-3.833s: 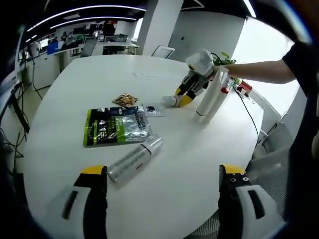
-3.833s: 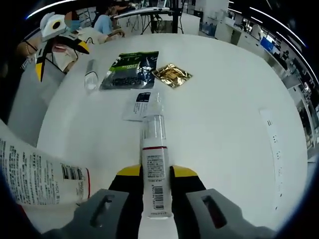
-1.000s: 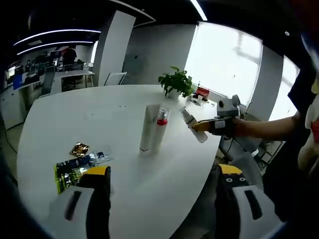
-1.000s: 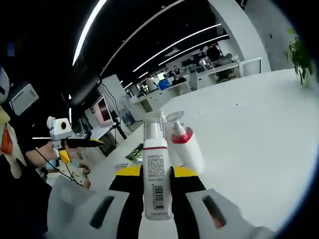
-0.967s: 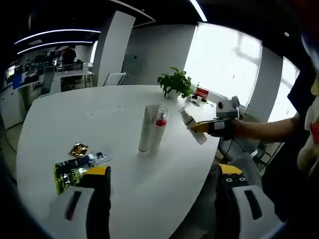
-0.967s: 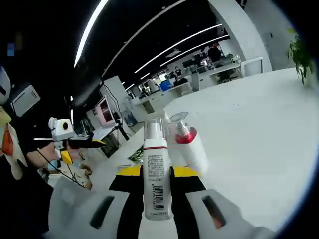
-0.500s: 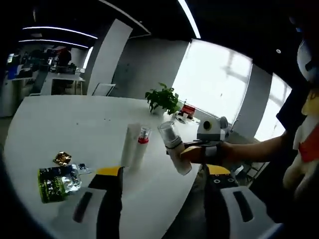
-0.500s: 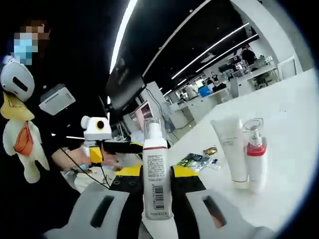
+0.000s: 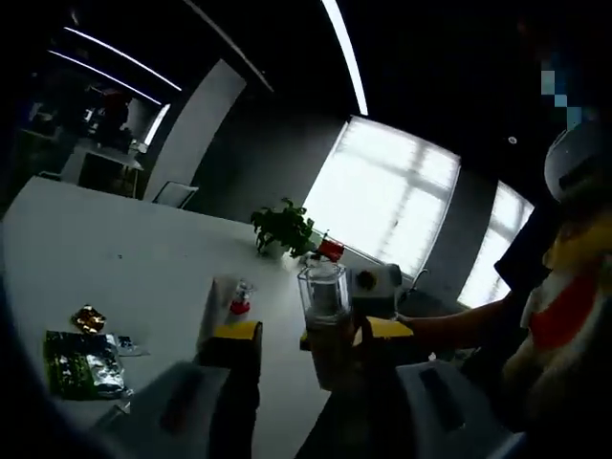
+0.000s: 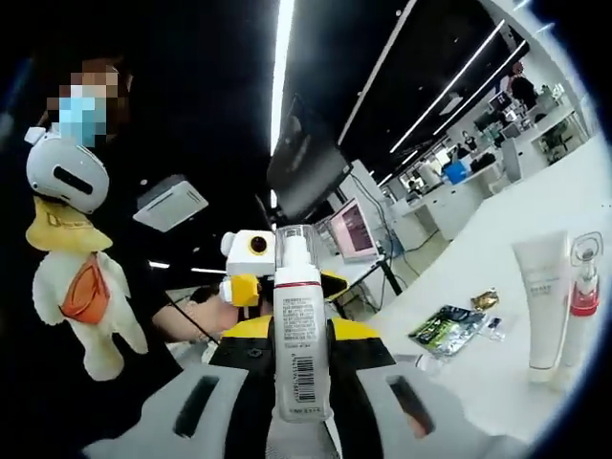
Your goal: Arrange the skincare products in the storage area until every visible bottle or jar stands upright without overlapping.
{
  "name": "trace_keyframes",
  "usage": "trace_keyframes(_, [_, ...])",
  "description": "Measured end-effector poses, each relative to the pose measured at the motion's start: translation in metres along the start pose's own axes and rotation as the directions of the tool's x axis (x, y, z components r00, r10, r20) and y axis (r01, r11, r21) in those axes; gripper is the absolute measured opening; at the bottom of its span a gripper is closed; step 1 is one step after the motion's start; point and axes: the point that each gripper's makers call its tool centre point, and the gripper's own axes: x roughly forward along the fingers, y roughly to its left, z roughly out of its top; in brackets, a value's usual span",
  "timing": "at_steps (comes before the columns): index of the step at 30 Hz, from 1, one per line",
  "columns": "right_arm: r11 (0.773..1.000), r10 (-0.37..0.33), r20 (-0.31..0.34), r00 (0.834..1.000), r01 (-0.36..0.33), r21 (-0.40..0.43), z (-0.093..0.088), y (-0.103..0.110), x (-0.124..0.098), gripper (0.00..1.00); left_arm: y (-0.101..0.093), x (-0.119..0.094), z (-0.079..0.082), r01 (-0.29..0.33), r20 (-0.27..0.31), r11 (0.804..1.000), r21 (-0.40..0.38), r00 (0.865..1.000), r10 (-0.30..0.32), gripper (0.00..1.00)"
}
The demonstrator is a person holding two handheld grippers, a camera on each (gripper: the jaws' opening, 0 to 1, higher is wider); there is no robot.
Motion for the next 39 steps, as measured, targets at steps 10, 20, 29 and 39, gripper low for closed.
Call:
trace_keyframes(10, [0.998,0.066,-0.019,0.998,-0.066,0.021,0.002,0.007,0.006,0.2,-0.013,0.008,0.003,0.079,-0.043,0.996,0.052,0.996,-0.077,0.29])
trace_keyframes(20, [0.999,0.052,0.0,0.999,-0.052,0.002,0.01,0.008,0.008,0.22,-0.017,0.012,0.015,0.121,-0.089,0.988,0.092,0.99,-0.113,0.23])
trace_keyframes(29, [0.993,-0.04,-0.07,0.997,0.032,-0.116,0.018,-0.004,0.004,0.23,-0.017,0.024,0.033,0.176,-0.178,0.964,0.202,0.974,-0.14,0.21])
trace_keyframes(39, [0.96,-0.105,-0.251,0.962,0.033,-0.276,0.022,-0.007,-0.015,0.23,-0.029,0.039,0.029,0.266,-0.307,0.897,0.353,0.939,-0.157,0.21])
